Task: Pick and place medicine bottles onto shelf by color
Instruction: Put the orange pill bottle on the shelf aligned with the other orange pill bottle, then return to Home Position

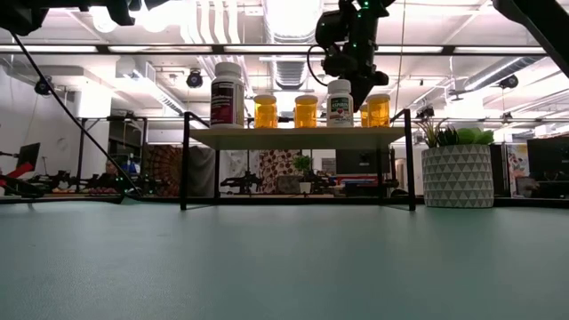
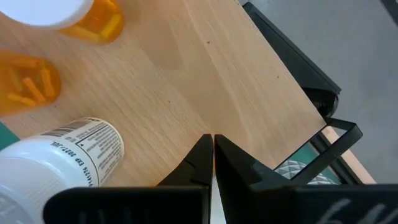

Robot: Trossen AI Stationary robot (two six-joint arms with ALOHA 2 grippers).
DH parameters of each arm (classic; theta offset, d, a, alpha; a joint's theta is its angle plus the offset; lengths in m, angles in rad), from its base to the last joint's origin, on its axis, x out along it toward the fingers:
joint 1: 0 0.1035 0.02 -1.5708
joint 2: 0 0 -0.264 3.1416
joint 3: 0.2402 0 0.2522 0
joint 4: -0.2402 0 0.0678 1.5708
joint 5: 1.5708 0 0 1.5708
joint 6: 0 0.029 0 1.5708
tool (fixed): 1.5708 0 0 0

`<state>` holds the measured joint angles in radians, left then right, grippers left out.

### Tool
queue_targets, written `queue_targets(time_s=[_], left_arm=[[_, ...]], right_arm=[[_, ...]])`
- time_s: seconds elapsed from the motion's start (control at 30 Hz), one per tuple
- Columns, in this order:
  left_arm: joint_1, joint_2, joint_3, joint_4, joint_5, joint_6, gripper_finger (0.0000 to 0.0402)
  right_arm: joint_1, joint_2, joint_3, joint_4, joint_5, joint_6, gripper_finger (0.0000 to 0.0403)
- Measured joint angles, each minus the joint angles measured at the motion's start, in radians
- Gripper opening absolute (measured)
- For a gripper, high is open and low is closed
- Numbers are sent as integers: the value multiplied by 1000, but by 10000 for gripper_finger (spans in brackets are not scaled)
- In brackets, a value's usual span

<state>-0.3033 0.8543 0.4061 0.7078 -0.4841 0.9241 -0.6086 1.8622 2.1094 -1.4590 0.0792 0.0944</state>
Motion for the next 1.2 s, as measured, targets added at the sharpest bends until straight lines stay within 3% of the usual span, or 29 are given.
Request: queue_targets(time_s=[0.3,0.6,0.8,0.93,1.2], left_arm=[[0,0,0,-8,0,0,0],[0,-4,0,-8,0,0,0],[0,-6,0,-7,2,-37,0],[0,-6,0,-9,8,-136,0],[-1,9,-15,-15,12,-305,0]], right_arm=[[47,-49,26,43,41,-34,9],[299,-256,-74,273,53,-141,9],[532,-433,-333,572,57,-184,9],[662,-559,-568,780,125,-211,9],[800,-762,-1016,1175,158,-250,9]])
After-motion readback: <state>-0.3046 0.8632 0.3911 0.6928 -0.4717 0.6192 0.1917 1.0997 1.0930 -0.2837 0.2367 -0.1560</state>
